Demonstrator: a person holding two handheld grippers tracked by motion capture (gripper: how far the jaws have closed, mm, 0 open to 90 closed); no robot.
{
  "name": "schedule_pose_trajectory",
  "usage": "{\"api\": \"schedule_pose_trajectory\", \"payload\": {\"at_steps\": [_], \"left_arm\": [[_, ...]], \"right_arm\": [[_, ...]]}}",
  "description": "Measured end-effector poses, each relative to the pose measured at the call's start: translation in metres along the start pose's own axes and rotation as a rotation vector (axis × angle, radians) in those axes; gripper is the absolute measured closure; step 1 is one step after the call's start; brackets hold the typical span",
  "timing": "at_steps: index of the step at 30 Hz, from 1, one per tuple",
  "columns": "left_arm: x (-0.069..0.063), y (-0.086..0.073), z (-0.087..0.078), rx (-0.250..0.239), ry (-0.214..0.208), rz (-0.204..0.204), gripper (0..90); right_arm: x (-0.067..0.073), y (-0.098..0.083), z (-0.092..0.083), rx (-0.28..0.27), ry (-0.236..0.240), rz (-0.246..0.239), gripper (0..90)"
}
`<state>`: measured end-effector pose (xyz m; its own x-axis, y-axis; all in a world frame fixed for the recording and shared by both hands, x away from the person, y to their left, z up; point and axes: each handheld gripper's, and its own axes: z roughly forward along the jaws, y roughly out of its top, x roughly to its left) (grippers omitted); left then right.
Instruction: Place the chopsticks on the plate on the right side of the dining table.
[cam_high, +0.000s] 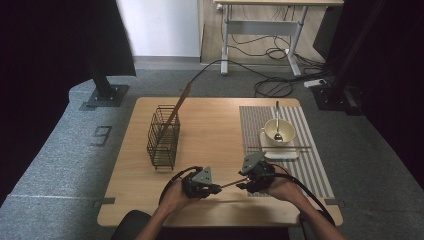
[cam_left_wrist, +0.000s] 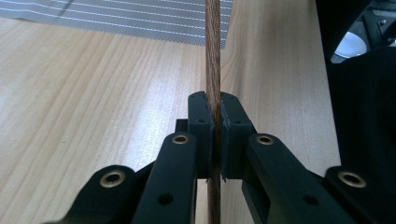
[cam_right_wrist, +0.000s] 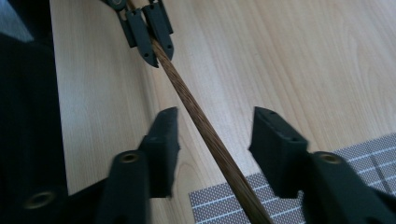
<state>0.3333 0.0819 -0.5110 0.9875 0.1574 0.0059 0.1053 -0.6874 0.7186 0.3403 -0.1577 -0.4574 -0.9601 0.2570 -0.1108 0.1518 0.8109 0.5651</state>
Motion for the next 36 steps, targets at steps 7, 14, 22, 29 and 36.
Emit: {"api": "schedule_pose_trajectory", "payload": {"at_steps": [7, 14, 22, 29, 36], "left_arm": [[0.0, 0.0, 0.001, 0.013, -0.006, -0.001, 85.3], [0.002, -0.002, -0.001, -0.007, 0.01, -0.015, 81.6], [0.004, -0.004, -0.004, -0.052, 0.066, -0.056, 67.2], [0.008, -0.006, -0.006, -0.103, 0.123, -0.127, 43.8], [0.013, -0.008, -0.006, -0.138, 0.152, -0.204, 20.2]], "right_arm": [[0.004, 0.002, 0.005, 0.033, 0.013, -0.04, 67.9], [0.006, 0.001, 0.004, 0.047, 0.056, -0.066, 76.3], [0.007, 0.002, 0.001, 0.017, 0.108, -0.063, 83.0], [0.001, -0.002, -0.008, -0.007, 0.091, -0.033, 82.9], [-0.006, -0.011, -0.016, -0.027, 0.072, 0.01, 82.8]]}}
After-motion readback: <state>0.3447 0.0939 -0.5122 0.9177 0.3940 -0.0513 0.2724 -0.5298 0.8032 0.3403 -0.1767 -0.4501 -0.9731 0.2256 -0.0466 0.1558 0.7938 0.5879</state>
